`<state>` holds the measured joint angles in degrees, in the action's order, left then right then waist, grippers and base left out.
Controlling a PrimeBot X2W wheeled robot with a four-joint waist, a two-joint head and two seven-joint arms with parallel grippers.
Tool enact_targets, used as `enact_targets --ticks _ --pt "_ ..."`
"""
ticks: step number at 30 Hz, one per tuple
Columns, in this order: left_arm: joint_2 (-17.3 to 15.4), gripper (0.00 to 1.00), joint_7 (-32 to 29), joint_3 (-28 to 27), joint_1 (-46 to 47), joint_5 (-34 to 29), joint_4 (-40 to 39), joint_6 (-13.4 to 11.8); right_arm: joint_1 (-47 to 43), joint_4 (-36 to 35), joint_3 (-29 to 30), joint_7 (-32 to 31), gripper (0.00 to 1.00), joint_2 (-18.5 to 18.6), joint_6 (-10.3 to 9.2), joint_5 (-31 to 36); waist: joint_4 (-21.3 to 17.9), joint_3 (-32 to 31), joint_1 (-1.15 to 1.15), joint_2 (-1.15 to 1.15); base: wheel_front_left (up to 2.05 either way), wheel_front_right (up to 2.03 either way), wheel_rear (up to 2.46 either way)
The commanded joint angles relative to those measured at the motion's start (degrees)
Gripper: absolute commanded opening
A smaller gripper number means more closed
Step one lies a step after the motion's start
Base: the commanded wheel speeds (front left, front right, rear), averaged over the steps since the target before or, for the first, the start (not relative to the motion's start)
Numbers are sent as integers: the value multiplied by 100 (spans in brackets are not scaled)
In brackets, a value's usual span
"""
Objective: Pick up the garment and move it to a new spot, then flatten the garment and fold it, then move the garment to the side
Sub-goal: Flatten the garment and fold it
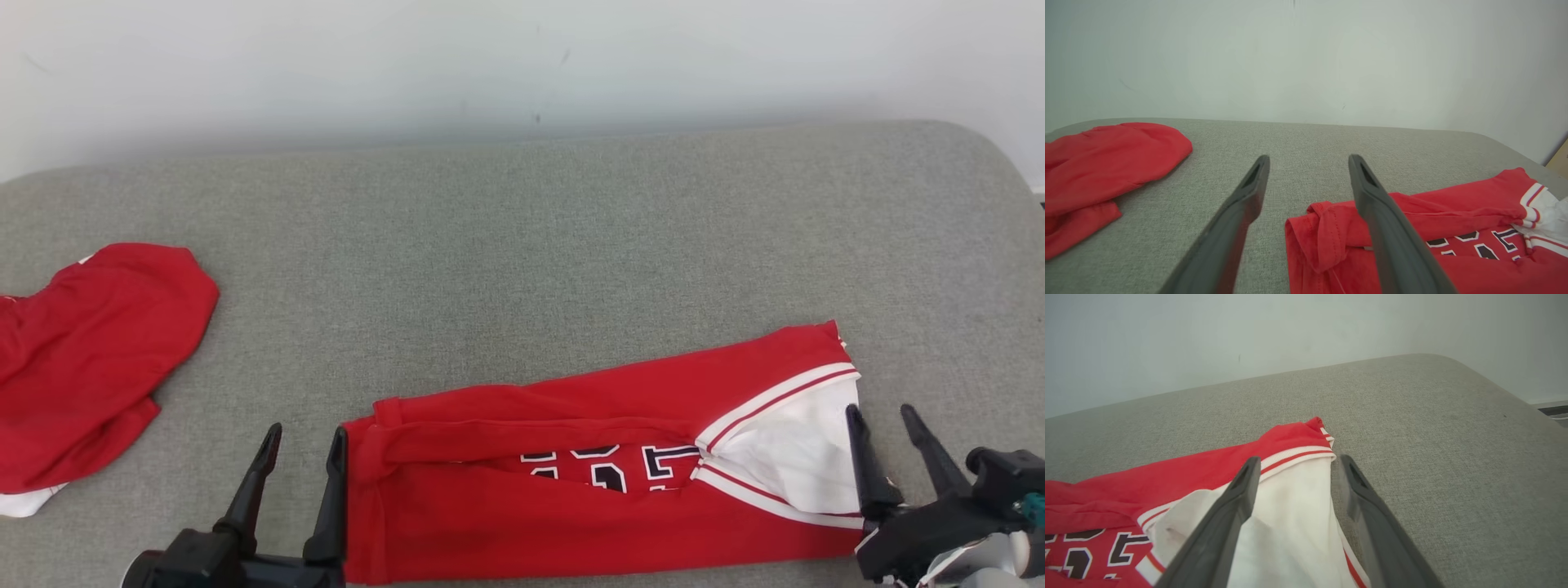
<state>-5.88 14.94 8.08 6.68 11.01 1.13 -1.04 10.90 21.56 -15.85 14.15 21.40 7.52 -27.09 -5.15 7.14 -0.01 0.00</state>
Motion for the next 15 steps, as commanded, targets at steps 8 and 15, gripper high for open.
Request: enact_targets --ticks 8,15 --pt "107 100 34 -155 -264 -127 -177 -23 142 366 419 -330 100 -74 -6 351 95 -97 1 0 0 0 0" --pt "137 100 34 -346 -340 -191 -209 13 427 960 635 -748 100 -216 -6 559 205 -101 1 0 0 0 0"
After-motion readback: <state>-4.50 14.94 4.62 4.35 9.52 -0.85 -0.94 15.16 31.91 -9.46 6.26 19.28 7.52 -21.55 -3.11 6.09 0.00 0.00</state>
